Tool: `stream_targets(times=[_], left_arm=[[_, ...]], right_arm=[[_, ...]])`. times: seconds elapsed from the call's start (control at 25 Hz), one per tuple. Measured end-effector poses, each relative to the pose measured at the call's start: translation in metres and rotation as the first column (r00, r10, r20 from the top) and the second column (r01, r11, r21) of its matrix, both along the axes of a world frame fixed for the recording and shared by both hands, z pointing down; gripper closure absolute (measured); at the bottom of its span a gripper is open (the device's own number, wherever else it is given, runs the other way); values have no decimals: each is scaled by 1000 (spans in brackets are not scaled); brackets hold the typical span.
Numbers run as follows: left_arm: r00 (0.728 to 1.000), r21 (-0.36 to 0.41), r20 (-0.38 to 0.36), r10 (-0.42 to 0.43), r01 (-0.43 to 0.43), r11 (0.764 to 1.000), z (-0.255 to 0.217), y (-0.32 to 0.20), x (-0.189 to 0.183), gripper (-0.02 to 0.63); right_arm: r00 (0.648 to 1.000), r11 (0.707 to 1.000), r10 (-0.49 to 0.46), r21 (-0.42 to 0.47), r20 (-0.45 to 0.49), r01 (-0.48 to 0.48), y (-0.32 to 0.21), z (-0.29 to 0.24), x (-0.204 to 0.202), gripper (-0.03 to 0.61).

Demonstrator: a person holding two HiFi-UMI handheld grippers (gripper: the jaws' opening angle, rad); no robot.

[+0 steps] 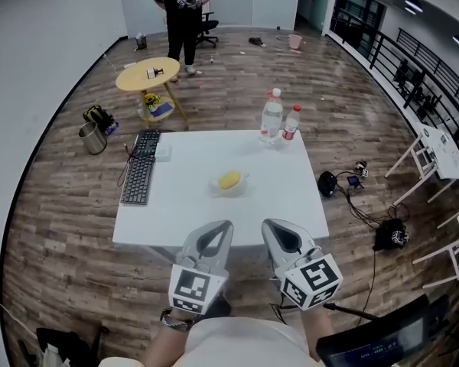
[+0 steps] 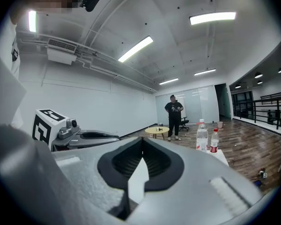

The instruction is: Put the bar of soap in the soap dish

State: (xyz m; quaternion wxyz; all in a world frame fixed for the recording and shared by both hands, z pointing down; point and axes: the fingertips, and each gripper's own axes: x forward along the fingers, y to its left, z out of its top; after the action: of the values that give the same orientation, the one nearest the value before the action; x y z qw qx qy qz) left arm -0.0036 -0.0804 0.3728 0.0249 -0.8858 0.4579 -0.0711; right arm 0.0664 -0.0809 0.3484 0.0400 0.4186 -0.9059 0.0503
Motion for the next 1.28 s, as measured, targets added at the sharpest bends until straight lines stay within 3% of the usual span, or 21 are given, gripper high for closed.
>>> stream_targets(times=[0.64,1.08,1.28], left_arm=[[998,-11,10,-57,57,998,8,124,43,606],[997,6,31,-72,72,997,-8,165,51,607],[996,-18,36,-78,78,997,0,173,44,606]], right_arm=[[1000,999,-2,-34,8,2,128,10,61,577],[1000,1000,-17,-13,2,17,164,-3,71,577],[1000,999,-3,-54,6,3,171,9,72,577]])
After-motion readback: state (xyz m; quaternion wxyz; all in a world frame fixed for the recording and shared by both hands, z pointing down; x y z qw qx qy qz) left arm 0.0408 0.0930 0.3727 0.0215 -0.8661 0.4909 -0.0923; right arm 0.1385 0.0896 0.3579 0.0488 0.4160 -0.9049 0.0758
